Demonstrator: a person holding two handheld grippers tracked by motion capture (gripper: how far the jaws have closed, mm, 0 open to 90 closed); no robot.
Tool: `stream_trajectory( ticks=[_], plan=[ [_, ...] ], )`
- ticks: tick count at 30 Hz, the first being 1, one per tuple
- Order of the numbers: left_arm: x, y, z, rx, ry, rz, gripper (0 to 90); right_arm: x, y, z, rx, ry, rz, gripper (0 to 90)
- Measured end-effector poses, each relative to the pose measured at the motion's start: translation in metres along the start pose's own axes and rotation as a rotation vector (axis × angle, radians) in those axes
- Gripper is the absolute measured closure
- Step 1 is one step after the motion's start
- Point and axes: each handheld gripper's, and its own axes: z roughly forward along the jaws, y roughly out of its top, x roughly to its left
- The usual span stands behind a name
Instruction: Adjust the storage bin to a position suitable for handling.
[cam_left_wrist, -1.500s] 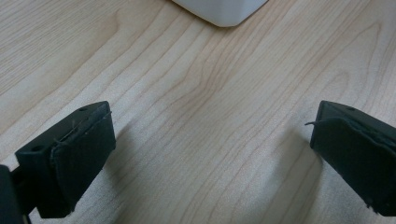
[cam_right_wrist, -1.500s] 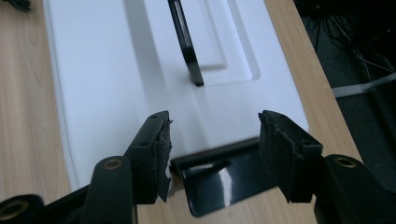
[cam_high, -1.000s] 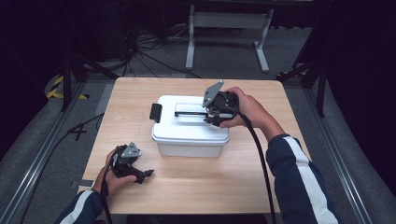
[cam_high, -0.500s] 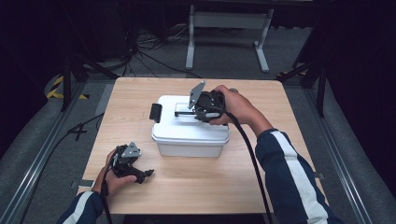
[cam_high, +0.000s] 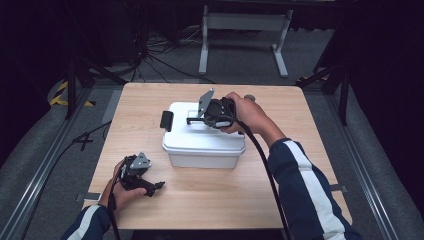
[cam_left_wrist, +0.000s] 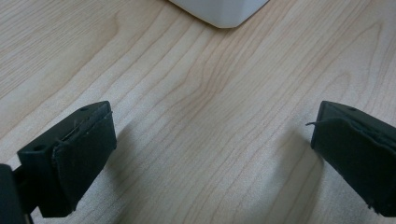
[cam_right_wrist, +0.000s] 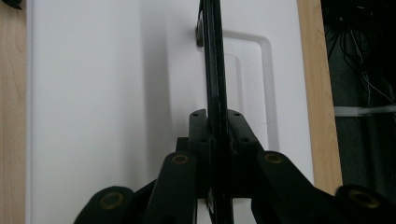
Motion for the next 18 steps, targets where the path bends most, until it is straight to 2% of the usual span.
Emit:
stream_trajectory(
  ticks=[8,14,18],
  plan=[
    [0.000,0.000,0.000,-0.003,0.000,-0.003,0.5,-0.002,0.001,-0.002,-0.012,-0.008,-0.015,83.2],
    [0.000,0.000,0.000,-0.002,0.000,-0.003,0.5,-0.004,0.003,-0.011,-0.019,-0.037,-0.028,83.5],
    [0.000,0.000,0.000,-0.002,0.000,-0.003,0.5,-0.006,0.002,-0.019,-0.044,-0.049,-0.028,83.6]
  ],
)
